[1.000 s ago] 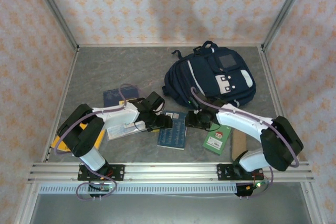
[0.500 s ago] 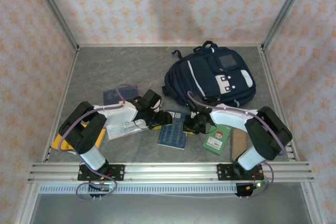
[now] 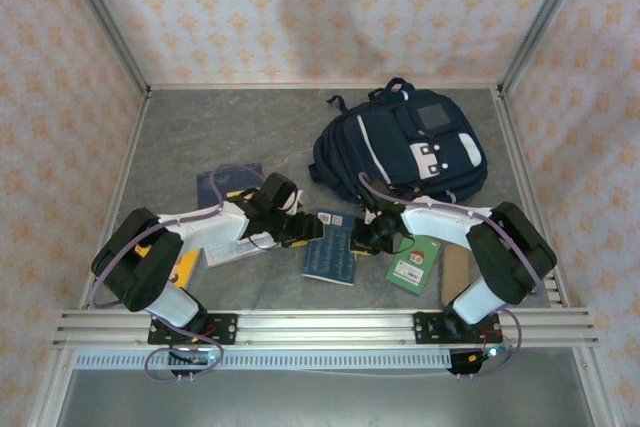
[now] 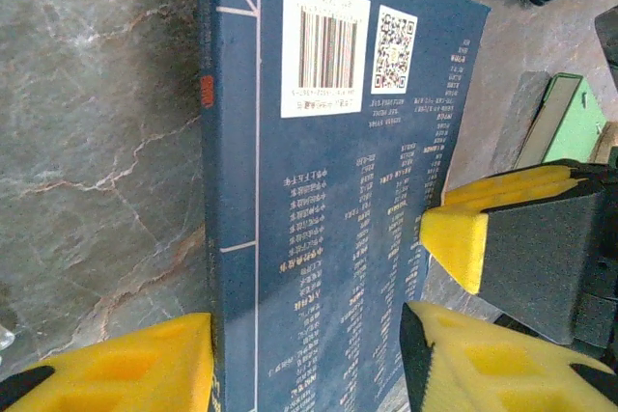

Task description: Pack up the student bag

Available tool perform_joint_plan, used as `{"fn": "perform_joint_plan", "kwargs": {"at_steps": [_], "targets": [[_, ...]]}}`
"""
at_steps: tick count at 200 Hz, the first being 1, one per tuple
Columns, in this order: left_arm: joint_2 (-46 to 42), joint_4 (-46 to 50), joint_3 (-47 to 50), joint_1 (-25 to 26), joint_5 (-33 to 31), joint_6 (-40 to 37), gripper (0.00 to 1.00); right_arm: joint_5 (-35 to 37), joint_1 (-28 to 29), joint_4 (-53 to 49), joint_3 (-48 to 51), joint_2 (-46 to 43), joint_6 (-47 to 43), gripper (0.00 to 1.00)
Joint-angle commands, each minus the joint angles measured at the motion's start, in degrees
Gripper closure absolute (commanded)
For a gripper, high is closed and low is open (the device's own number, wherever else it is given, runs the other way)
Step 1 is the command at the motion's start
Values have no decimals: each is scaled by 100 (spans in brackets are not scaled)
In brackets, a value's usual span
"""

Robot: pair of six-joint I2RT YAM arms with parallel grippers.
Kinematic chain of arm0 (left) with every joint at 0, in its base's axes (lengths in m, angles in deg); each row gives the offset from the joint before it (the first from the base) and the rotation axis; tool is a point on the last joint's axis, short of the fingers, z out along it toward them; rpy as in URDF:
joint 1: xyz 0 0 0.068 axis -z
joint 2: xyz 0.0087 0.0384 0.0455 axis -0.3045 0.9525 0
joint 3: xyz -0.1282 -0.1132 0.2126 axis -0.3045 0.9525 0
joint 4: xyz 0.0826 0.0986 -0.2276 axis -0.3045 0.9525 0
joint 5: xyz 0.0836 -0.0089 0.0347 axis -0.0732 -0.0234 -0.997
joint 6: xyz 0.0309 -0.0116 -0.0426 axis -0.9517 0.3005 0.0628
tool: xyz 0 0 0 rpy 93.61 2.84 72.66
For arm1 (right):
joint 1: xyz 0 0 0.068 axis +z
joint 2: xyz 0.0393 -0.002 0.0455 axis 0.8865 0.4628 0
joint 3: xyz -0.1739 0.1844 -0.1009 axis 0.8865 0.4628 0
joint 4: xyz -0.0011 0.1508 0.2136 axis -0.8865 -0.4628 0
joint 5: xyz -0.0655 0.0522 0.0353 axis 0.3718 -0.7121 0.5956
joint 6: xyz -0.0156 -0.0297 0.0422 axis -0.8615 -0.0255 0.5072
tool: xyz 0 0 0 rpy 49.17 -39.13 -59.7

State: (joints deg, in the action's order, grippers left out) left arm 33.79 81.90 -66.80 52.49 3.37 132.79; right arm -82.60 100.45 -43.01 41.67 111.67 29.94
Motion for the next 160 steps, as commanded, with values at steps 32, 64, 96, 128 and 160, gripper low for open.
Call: {"fn": "perform_joint_plan", "kwargs": {"at_steps": [32,64,96,128,160], "targets": [[-29,-1177,103,136,784,270,61,223,4,67,171,338,-154,87],[121,-1725,176,136,886,548,69,170,-4,71,215,283,-139,87],[-80,-1535,91,136,893,477,64,151,-4,41,241,257,-161,87],[-510,-1346,208,139,839,523,60,195,-5,-29,250,239,-224,87],[-783,-1404,425,136,821,644,60,221,-5,-89,224,266,-315,86]]}}
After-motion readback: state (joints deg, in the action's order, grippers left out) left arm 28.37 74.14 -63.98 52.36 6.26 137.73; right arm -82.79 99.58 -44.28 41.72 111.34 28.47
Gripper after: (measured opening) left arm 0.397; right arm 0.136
